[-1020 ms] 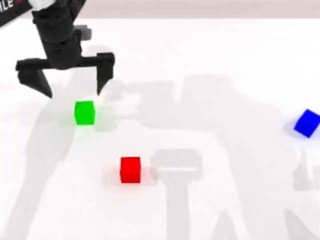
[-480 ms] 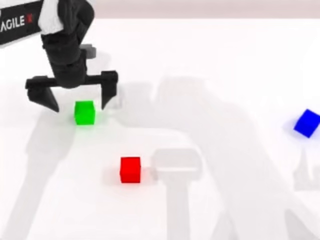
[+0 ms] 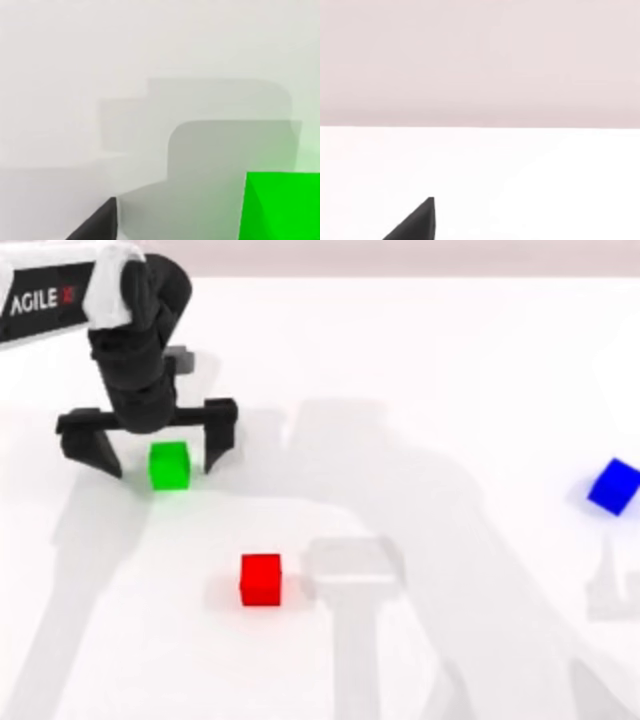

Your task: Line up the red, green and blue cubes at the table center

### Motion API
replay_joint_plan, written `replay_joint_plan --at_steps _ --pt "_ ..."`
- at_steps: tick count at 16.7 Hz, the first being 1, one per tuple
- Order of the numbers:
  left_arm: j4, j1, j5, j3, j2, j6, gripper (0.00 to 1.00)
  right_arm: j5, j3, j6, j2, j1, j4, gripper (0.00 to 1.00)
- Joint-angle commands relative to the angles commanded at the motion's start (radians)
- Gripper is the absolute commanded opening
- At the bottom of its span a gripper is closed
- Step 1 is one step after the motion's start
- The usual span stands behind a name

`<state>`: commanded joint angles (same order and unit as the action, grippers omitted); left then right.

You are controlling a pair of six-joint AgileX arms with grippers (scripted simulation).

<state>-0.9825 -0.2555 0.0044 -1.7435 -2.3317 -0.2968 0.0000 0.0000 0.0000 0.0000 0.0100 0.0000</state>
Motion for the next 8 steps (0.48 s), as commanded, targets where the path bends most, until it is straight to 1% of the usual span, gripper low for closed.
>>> replay_joint_plan --at_steps 8 --pt "0.000 0.000 0.000 0.000 0.000 0.000 0.32 0.000 0.000 0.000 0.000 0.000 0.000 1.00"
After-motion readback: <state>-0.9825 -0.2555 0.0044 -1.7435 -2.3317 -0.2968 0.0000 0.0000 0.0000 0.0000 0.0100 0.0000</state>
